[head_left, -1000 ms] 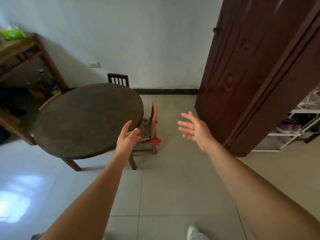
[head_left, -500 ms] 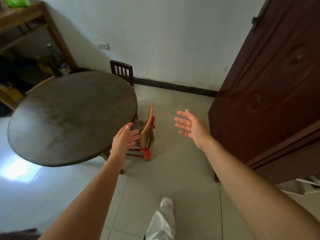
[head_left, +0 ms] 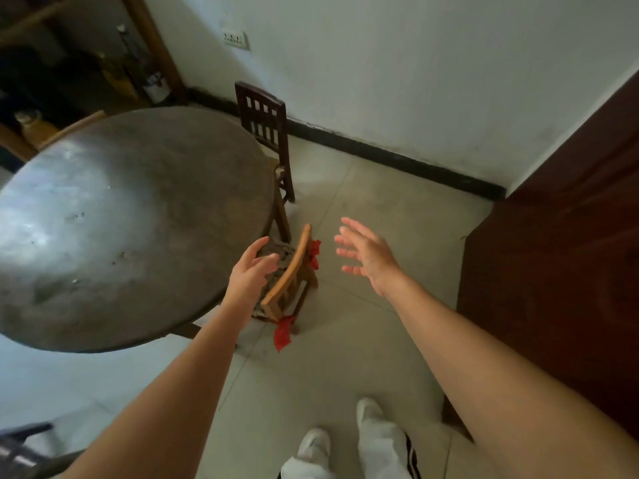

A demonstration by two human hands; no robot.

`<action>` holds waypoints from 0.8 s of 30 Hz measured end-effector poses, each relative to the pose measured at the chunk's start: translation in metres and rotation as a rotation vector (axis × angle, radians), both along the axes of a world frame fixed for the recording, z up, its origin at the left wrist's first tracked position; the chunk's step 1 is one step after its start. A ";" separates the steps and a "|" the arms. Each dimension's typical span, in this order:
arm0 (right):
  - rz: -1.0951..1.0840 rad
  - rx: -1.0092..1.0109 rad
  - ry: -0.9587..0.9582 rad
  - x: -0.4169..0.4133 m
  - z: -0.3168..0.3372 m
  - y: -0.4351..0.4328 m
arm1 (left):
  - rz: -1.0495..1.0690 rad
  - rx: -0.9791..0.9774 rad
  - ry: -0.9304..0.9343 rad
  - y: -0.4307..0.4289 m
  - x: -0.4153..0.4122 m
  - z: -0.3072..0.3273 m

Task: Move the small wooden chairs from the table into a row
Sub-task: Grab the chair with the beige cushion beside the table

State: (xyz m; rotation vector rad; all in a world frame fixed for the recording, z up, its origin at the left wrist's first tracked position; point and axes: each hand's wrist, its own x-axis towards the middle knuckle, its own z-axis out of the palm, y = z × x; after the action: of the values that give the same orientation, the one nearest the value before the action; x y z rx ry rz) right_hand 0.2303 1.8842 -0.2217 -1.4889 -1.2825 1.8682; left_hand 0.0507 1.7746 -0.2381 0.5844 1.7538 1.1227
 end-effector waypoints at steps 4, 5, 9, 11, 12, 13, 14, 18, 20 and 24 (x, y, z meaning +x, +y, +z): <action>0.137 -0.014 -0.081 -0.029 -0.071 0.042 | -0.106 -0.199 0.169 0.037 -0.005 -0.072; 0.167 -0.020 -0.102 -0.036 -0.086 0.047 | -0.164 -0.253 0.241 0.043 -0.006 -0.086; 0.262 -0.049 -0.160 -0.073 -0.166 0.061 | -0.411 -0.453 0.579 0.060 -0.015 -0.157; 0.299 -0.053 -0.179 -0.092 -0.197 0.060 | -0.497 -0.531 0.654 0.062 -0.015 -0.182; 0.298 -0.039 -0.186 -0.102 -0.208 0.058 | -0.527 -0.542 0.690 0.062 -0.015 -0.192; 0.289 -0.005 -0.199 -0.112 -0.218 0.056 | -0.547 -0.532 0.721 0.060 -0.016 -0.200; 0.273 0.044 -0.221 -0.122 -0.227 0.052 | -0.562 -0.512 0.751 0.060 -0.018 -0.207; 0.146 0.187 -0.315 -0.147 -0.245 0.042 | -0.641 -0.464 0.840 0.060 -0.027 -0.220; 0.144 0.216 -0.338 -0.148 -0.245 0.041 | -0.677 -0.457 0.872 0.060 -0.027 -0.218; 0.218 0.349 -0.312 -0.128 -0.236 0.039 | -0.676 -0.445 0.890 0.056 -0.007 -0.207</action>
State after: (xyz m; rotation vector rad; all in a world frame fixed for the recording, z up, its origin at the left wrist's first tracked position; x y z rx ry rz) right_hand 0.1020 1.9232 -0.4580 -1.5359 -1.8725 1.4645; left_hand 0.0434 1.8302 -0.4454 1.3850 2.1602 -0.0569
